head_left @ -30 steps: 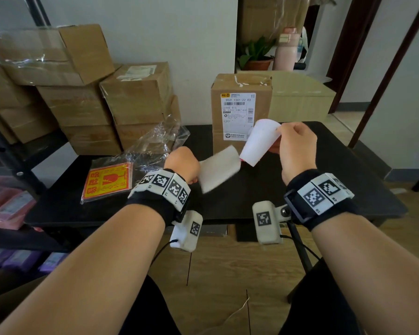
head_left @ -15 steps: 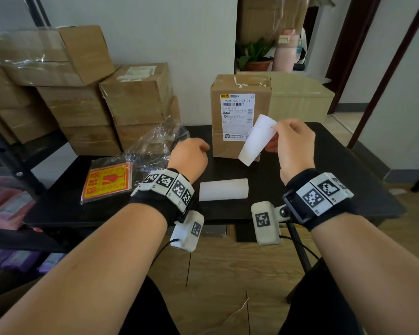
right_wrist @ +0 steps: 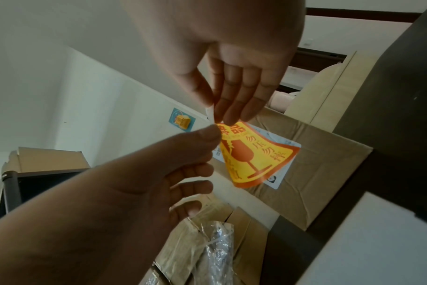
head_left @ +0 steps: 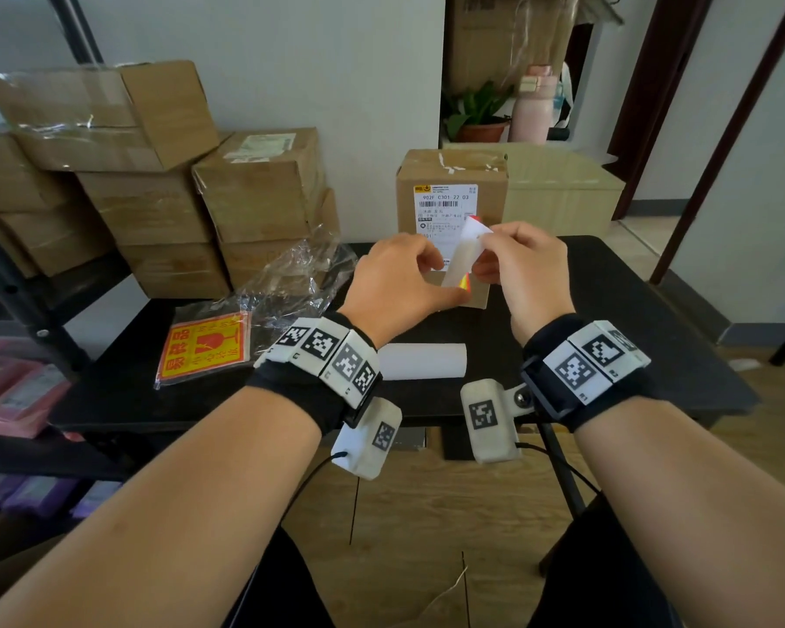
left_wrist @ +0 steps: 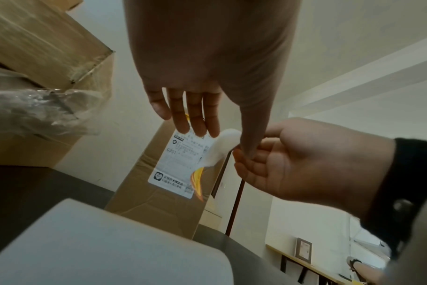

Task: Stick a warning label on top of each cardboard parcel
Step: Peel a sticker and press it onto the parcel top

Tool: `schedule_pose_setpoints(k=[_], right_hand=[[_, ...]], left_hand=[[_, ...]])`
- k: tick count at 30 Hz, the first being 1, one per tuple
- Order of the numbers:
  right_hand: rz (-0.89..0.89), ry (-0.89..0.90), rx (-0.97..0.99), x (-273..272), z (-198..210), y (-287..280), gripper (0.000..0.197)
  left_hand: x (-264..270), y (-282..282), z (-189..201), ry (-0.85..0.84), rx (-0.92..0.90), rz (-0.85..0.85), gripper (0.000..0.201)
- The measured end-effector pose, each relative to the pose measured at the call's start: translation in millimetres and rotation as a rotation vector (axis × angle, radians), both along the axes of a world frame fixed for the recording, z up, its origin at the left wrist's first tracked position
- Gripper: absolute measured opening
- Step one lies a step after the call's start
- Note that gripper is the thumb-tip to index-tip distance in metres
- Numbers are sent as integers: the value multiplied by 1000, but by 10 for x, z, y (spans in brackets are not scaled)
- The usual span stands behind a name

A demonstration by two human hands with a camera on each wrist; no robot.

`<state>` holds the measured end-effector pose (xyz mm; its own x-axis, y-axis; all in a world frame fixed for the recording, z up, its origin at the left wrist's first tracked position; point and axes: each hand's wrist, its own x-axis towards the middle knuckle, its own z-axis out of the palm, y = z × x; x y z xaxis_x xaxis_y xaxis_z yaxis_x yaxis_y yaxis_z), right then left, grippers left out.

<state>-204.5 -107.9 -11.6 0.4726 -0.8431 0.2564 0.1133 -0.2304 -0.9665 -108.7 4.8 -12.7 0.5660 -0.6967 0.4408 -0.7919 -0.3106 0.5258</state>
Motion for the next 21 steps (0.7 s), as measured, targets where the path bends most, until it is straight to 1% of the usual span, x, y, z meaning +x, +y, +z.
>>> schedule_pose_setpoints(k=[3,9,11,13,16,19,21], right_hand=[[37,-20,4,11,41,38,12],[121,-29,-10,-11,100,74,11],[146,7,-31,-16,100,99,10],[172,24,-52,-12,82,125,10],[168,37,-62,-25,58,116,12],[132,170,-91,-41,12,48,10],[167,354,-117,-47,-48,23,16]], left_hand=[[-20,-22,-5,-50,-11,38,39],[47,20,40,-37,-78,77,7],[82,49,62,-62,-56,135,9],[140,86,72,-48,-28,196,12],[264,167,49,57,-8,276,13],[321,248,24,145,-49,318,15],[308,271,31,160,-97,347,16]])
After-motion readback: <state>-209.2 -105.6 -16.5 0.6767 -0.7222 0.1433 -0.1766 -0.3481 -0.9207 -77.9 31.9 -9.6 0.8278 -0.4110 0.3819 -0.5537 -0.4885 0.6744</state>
